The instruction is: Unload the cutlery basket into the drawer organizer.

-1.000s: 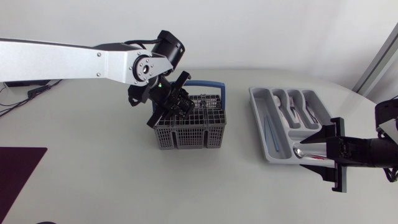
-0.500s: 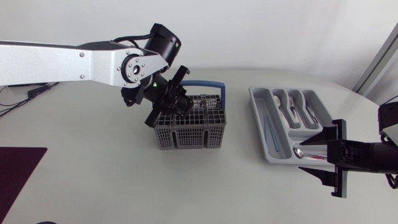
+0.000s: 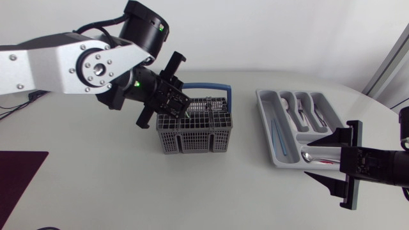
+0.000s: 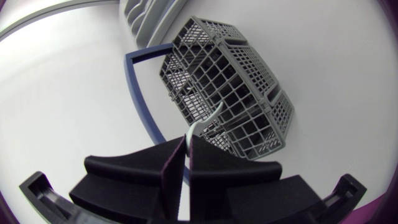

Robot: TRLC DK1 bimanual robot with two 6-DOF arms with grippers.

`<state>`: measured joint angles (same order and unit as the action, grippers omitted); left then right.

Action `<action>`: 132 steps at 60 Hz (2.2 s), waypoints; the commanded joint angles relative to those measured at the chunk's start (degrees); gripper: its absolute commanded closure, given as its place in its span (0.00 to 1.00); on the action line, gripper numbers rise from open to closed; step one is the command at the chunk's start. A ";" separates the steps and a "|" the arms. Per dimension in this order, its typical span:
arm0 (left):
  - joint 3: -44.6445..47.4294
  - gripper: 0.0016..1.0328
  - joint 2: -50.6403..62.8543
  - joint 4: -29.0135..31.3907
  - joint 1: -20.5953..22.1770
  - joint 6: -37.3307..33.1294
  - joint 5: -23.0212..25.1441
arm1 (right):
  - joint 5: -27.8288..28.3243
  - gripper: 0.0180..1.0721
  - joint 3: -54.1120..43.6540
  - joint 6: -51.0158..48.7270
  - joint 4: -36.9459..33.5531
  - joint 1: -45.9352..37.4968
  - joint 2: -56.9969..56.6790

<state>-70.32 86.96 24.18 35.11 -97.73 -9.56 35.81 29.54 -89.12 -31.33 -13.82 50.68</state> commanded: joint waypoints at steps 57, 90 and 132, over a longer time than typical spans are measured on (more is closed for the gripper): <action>-2.71 0.86 -9.00 5.70 13.58 46.32 1.74 | -9.45 0.14 -5.90 39.20 13.14 23.67 -17.89; -13.35 0.87 5.06 11.76 9.10 85.52 22.75 | -36.25 0.16 -6.51 54.40 31.95 49.33 -10.25; -15.63 0.91 7.79 15.19 4.53 95.10 32.50 | -52.69 0.72 -2.65 48.43 48.29 59.18 7.77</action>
<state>-83.74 93.56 38.15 39.79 -4.05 21.19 -15.90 25.37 -39.66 15.79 45.28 57.12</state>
